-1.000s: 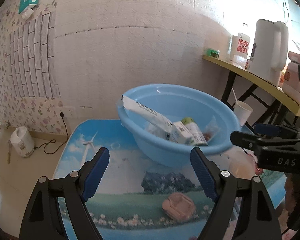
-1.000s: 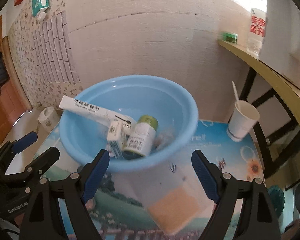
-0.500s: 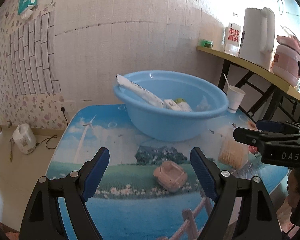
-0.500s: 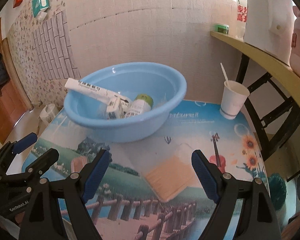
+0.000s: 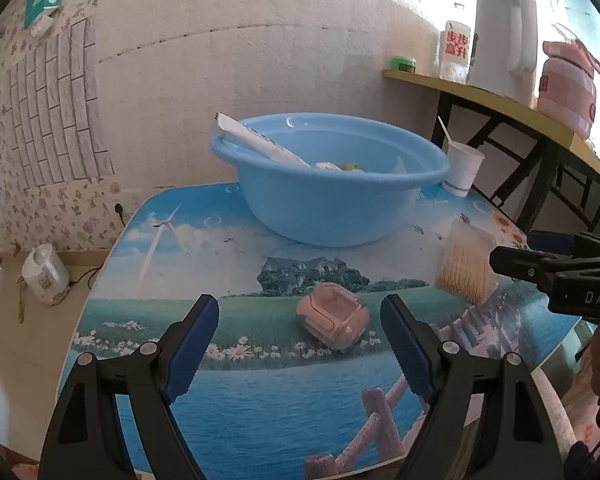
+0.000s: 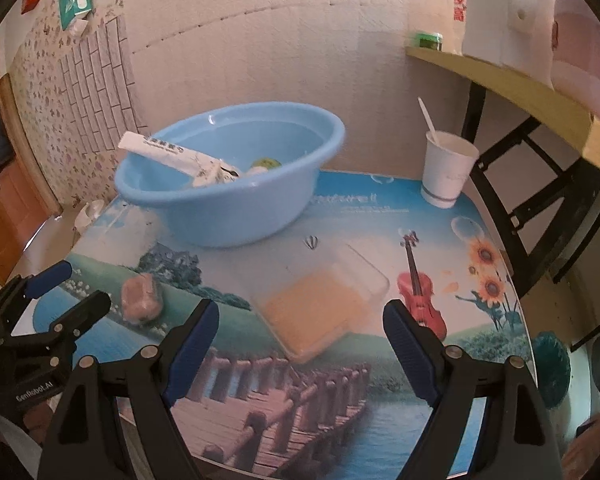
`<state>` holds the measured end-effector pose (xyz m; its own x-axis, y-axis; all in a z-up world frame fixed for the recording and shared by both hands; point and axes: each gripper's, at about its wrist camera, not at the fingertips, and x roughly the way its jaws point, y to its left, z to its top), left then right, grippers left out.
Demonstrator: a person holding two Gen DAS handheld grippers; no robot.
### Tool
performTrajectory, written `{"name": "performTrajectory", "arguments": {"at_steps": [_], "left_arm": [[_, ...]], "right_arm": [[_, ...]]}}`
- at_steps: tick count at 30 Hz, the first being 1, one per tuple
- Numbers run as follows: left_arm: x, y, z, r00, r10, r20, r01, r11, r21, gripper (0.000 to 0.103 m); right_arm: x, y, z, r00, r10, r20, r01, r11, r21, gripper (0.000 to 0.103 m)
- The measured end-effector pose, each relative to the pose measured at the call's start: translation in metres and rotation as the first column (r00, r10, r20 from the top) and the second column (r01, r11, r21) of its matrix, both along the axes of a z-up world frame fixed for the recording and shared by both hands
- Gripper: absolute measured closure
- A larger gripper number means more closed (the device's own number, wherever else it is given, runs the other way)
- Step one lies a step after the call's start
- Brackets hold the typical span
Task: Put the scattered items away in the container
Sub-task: 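Withdraw both tools from the basin toward the pink box and toothpick box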
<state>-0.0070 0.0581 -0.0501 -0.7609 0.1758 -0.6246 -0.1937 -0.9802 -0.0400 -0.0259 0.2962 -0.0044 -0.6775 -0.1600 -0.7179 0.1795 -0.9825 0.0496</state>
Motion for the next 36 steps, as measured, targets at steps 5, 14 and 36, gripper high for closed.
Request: {"name": "performTrajectory", "arguments": {"at_steps": [5, 14, 36], "left_arm": [[-0.005, 0.004, -0.007, 1.0, -0.004, 0.019, 0.005, 1.0, -0.009, 0.021], [-0.014, 0.015, -0.021, 0.998, -0.017, 0.056, 0.018, 1.0, -0.015, 0.021], [-0.028, 0.002, -0.035, 0.996, 0.02, 0.088, -0.02, 1.0, -0.003, 0.019]], "right_arm": [[-0.001, 0.007, -0.009, 1.0, 0.003, 0.005, -0.003, 1.0, 0.014, 0.017], [-0.012, 0.009, -0.021, 0.999, -0.003, 0.04, 0.002, 1.0, 0.007, 0.017], [-0.041, -0.012, -0.044, 0.988, -0.122, 0.096, 0.12, 0.992, 0.026, 0.017]]}}
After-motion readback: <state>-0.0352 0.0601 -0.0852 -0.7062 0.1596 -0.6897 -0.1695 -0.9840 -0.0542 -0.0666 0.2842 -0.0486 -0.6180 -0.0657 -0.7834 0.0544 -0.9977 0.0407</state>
